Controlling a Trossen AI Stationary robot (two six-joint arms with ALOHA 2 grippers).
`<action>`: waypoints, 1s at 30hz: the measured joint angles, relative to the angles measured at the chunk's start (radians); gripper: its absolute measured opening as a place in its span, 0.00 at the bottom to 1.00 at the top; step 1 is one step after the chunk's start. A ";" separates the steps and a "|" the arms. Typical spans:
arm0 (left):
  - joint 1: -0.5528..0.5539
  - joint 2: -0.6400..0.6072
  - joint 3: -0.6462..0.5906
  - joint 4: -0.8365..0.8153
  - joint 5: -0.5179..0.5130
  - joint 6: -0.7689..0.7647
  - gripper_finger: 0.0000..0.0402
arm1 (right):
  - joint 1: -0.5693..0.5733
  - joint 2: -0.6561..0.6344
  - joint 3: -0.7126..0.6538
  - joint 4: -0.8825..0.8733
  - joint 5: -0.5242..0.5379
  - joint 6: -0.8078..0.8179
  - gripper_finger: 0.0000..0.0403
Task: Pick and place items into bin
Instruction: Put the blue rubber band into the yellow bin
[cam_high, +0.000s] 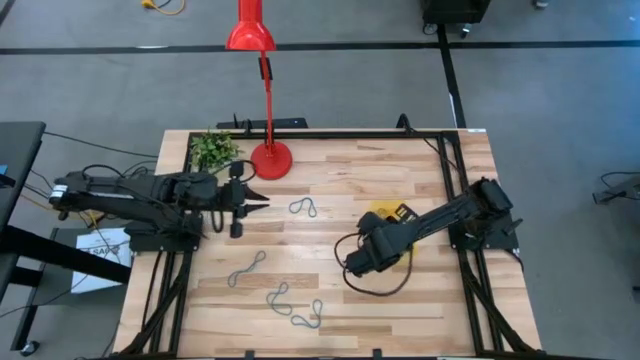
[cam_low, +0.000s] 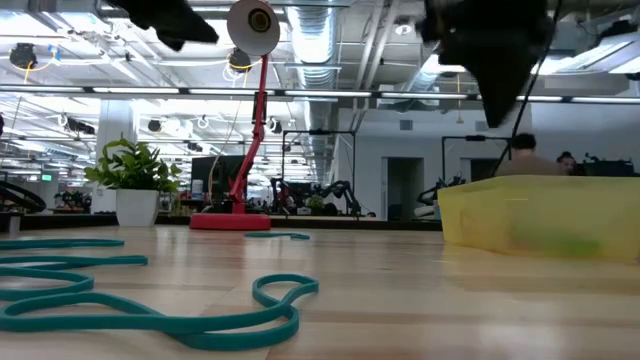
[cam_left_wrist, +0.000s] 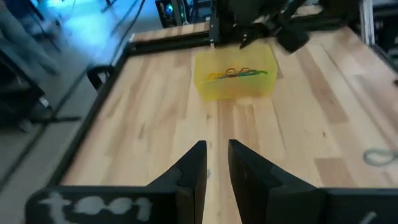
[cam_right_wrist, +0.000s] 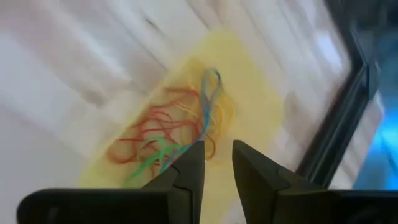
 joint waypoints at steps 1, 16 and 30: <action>0.000 0.023 0.000 0.012 0.000 -0.033 0.14 | 0.012 -0.001 0.040 -0.018 0.017 -0.035 0.19; -0.001 0.509 0.014 0.139 -0.079 -0.347 0.14 | 0.204 -0.094 0.234 0.027 0.243 -0.180 0.19; 0.103 0.899 0.056 0.330 -0.178 -0.542 0.14 | 0.278 -0.654 0.052 0.251 0.293 -0.401 0.19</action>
